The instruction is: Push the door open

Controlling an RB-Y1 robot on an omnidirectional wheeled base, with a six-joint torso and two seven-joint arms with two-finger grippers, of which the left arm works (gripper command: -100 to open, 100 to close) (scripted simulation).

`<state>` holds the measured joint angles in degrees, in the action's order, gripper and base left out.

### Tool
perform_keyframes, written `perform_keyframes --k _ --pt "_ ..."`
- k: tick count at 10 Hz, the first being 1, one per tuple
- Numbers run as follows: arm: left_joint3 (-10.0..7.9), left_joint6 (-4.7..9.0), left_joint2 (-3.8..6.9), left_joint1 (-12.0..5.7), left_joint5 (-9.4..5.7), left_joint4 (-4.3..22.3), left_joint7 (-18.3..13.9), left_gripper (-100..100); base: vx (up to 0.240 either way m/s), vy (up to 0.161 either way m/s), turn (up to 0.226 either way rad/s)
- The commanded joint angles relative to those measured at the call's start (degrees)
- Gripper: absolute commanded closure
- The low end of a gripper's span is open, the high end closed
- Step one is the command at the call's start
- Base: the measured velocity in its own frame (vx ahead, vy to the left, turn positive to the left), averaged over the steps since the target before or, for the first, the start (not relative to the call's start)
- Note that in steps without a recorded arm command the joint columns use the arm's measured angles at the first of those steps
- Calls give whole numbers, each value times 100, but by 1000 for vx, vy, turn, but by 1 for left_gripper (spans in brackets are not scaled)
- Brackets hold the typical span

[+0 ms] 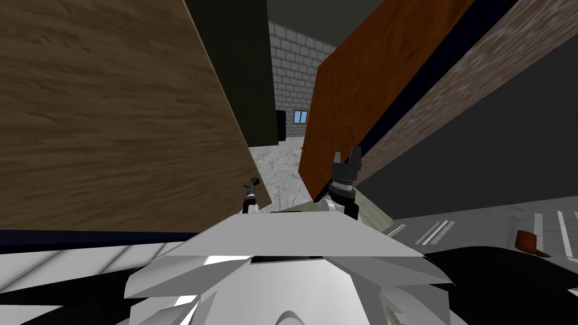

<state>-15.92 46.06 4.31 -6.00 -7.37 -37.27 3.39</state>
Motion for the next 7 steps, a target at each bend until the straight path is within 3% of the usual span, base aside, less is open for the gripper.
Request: perform_keyframes --k 1,7 --pt "-75 1 111 -16 -59 59 -36 100 151 -6 70" --pt "-306 30 371 61 -263 166 -155 100 199 -43 101"
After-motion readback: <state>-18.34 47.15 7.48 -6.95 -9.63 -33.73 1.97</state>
